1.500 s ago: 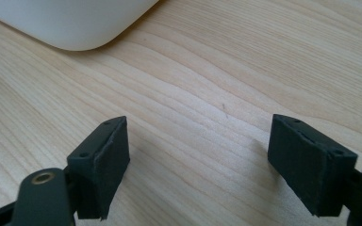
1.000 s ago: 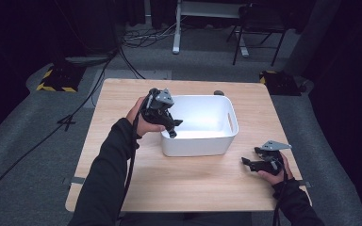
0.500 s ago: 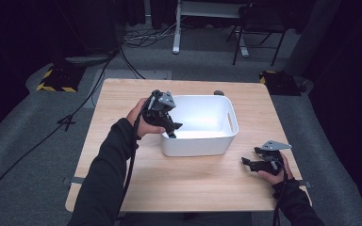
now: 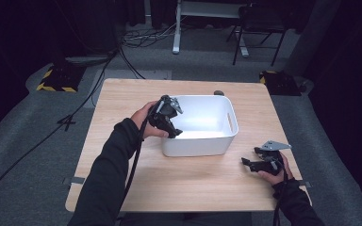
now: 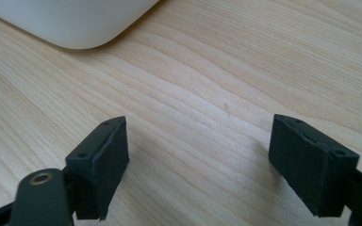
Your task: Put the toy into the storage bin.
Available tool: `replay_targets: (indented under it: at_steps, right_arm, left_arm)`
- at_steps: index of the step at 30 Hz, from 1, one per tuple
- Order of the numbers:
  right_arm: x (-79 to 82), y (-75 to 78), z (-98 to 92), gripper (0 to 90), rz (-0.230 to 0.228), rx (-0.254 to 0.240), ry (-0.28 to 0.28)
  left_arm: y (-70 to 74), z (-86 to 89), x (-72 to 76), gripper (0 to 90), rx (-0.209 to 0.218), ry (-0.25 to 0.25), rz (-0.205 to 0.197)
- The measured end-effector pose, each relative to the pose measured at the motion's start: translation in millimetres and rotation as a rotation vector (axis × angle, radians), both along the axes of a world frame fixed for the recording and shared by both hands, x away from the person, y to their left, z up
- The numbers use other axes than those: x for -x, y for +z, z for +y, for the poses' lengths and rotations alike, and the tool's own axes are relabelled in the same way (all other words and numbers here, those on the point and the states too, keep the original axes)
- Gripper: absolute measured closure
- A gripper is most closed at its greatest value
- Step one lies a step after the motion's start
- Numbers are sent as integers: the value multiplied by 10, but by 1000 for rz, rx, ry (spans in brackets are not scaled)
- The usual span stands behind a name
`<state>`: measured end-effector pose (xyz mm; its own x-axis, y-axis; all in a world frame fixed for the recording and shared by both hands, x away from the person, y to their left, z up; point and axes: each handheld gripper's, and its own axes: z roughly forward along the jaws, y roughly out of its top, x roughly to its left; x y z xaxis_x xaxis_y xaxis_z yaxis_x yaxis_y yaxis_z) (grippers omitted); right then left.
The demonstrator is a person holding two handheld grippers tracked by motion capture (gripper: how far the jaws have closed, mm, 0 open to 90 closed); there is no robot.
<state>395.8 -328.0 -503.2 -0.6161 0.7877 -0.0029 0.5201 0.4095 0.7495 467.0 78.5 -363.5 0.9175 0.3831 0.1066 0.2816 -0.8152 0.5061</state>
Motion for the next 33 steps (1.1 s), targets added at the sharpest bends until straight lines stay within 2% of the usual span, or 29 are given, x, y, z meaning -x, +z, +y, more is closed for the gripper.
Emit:
replay_targets:
  at_steps: [1, 2, 3, 5, 6, 7, 8, 9, 11, 16, 19, 20, 22, 23, 24, 26, 30, 33]
  right_arm:
    - [0, 0, -1, 209, 0, 3, 2]
    - [0, 1, -3, 209, -1, 6, 5]
    - [0, 2, -4, 209, 0, 7, 6]
    - [0, 1, -3, 209, 0, 6, 5]
    - [0, 2, -4, 209, 1, 7, 6]
    - [0, 0, -2, 209, -1, 5, 5]
    - [0, 2, -4, 209, 1, 7, 6]
    - [0, 2, -4, 209, 1, 7, 6]
    - [0, 2, -4, 209, 0, 7, 6]
    - [0, 0, -2, 209, -1, 6, 5]
    - [0, 2, -4, 209, 0, 7, 6]
    - [0, 1, -3, 209, 0, 7, 6]
    - [0, 2, -4, 209, 0, 7, 6]
    - [0, 2, -3, 209, 0, 7, 6]
    - [0, 1, -3, 209, 0, 7, 6]
    - [0, 2, -4, 209, 0, 8, 6]
    - [0, 2, -4, 209, 0, 8, 6]
    - [0, 2, -4, 209, 0, 8, 6]
  left_arm:
    - [8, 6, -8, 235, 28, -2, -16]
    - [17, 8, -6, 234, 42, 10, -17]
    - [13, 3, -1, 234, 74, 30, -13]
    - [18, 8, -3, 234, 77, 34, -24]
    - [26, 12, 18, 235, 73, 42, 2]
    - [27, 14, 29, 235, 72, 54, 10]
    - [31, 20, 32, 235, 76, 60, 5]
    - [35, 29, 7, 235, 84, 34, -20]
    - [39, 43, 12, 236, 96, 37, -7]
    - [45, 56, 19, 235, 107, 37, -11]
    - [54, 56, 33, 234, 119, 54, -16]
    - [60, 58, 53, 233, 122, 78, -5]
    - [64, 60, 40, 231, 136, 67, -26]
    - [62, 60, 52, 230, 134, 80, -16]
    - [61, 60, 39, 228, 141, 66, -33]
    - [62, 61, 51, 228, 154, 68, -37]
    - [60, 73, 86, 228, 201, 81, -61]
    - [54, 91, 100, 228, 219, 79, -80]
